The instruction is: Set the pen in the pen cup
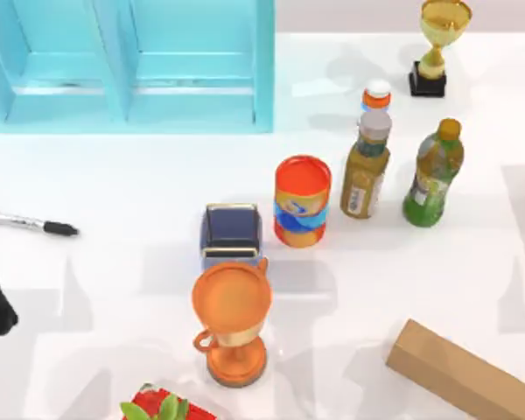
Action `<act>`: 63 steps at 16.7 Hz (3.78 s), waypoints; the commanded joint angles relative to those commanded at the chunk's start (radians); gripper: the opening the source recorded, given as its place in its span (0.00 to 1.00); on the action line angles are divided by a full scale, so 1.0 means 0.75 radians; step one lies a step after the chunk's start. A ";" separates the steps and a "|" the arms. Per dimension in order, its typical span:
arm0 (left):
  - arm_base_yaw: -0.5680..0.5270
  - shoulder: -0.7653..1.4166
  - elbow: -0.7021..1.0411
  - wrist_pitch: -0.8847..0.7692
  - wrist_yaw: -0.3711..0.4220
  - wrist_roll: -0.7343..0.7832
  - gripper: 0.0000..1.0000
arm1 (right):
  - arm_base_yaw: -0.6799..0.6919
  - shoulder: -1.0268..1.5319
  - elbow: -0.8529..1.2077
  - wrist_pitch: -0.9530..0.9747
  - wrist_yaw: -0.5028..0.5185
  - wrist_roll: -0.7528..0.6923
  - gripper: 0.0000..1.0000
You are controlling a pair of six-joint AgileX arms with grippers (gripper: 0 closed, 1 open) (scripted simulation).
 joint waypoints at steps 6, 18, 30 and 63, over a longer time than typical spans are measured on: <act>0.035 0.143 0.025 0.053 0.041 -0.133 1.00 | 0.000 0.000 0.000 0.000 0.000 0.000 1.00; 0.259 1.457 0.300 0.535 0.358 -1.193 1.00 | 0.000 0.000 0.000 0.000 0.000 0.000 1.00; 0.343 2.067 0.417 0.750 0.542 -1.689 1.00 | 0.000 0.000 0.000 0.000 0.000 0.000 1.00; 0.154 2.753 0.769 1.126 0.402 -1.807 0.17 | 0.000 0.000 0.000 0.000 0.000 0.000 1.00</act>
